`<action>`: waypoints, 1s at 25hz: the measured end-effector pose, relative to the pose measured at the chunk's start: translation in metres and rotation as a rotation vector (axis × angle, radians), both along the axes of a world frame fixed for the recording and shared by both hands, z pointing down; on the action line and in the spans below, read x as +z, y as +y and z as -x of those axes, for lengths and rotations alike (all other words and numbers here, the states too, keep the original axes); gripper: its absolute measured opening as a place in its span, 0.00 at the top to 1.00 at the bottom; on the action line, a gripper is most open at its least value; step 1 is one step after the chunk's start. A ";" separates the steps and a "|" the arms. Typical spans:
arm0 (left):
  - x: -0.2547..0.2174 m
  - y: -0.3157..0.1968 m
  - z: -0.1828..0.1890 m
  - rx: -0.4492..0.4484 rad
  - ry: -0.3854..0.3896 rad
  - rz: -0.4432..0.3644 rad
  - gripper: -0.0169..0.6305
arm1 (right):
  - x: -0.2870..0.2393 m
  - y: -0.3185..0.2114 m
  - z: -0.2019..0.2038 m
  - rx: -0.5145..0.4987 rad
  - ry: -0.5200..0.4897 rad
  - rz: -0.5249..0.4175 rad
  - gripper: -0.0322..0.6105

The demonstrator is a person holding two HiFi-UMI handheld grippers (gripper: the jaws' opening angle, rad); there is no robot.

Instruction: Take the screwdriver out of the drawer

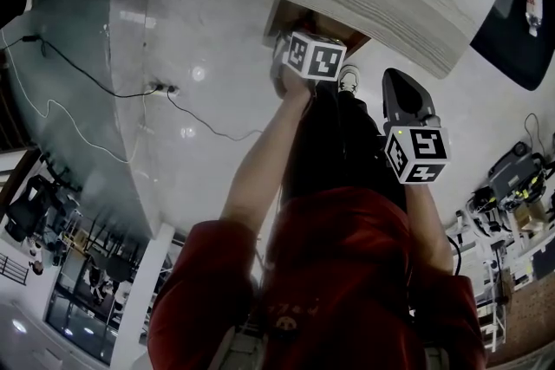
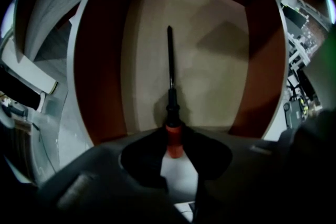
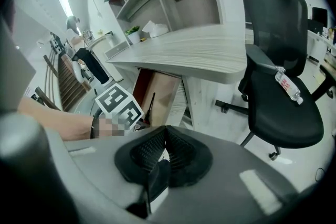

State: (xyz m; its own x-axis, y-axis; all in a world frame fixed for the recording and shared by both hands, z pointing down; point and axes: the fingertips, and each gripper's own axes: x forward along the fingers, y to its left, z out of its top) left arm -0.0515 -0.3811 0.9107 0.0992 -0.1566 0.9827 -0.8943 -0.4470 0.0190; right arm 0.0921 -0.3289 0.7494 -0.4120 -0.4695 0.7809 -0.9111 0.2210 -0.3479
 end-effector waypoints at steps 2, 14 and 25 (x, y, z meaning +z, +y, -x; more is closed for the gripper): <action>-0.001 0.000 -0.001 0.001 0.007 0.001 0.83 | -0.002 0.000 -0.001 0.003 -0.002 -0.004 0.95; -0.031 0.009 -0.009 -0.015 0.079 -0.034 0.83 | -0.017 0.009 -0.010 -0.001 -0.008 -0.038 0.95; -0.096 0.032 -0.018 -0.077 0.129 -0.091 0.83 | -0.065 0.019 -0.020 -0.026 -0.014 -0.127 0.95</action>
